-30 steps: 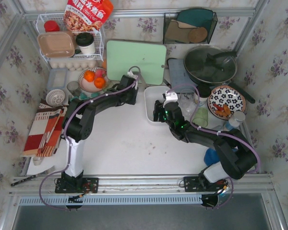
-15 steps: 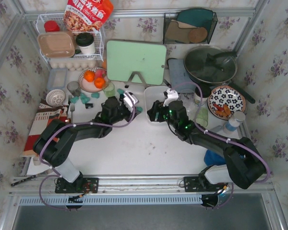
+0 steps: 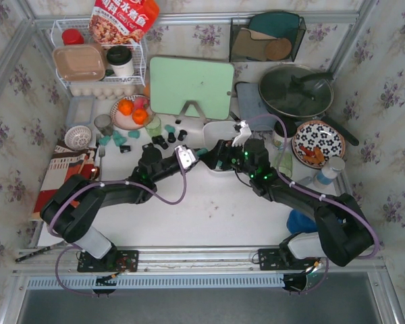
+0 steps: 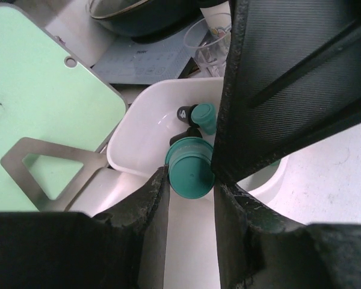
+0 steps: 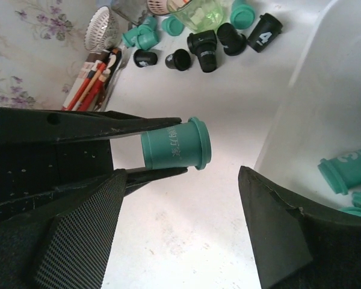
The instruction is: Mix the coffee capsules in the storage basket
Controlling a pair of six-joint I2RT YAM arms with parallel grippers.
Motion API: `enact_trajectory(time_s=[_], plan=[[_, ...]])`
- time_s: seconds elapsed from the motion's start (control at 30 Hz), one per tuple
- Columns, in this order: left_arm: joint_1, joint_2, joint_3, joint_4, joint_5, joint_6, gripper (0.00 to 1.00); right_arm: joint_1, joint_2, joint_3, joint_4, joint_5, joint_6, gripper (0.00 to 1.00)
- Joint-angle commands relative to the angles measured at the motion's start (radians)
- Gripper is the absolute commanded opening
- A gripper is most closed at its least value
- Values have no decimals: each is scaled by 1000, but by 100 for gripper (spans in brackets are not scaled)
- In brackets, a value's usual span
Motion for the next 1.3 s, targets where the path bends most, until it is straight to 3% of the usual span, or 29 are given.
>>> enact_trajectory(time_s=[0.0,0.5,0.63,0.77,0.8,0.87,0.93,0.97,1.13,1.27], plan=[[-13,-22,-3,54,52,31,26,-6,17,-8,91,-80,40,82],[-55,-40,-4,23,61,29,26,-77,39,-60,199,-150,66,66],[-58,-27,14,5,35,14,28,-84,32,-69,199,-146,62,50],[-58,-23,36,-46,-49,-1,44,-97,20,-82,196,-132,63,26],[-58,-23,35,-46,-73,-3,50,-100,17,-84,194,-126,63,24],[-58,-20,32,-46,-125,-7,68,-108,8,-90,183,-104,57,24],[-58,-21,34,-66,-168,-16,79,-113,-4,-96,160,-58,38,24],[-57,-21,38,-83,-190,-22,96,-114,-12,-100,143,-14,22,24],[-40,9,98,-224,-364,-90,99,-114,-26,-110,35,265,-73,31],[15,66,219,-417,-464,-236,99,-114,21,-89,-7,359,-110,47]])
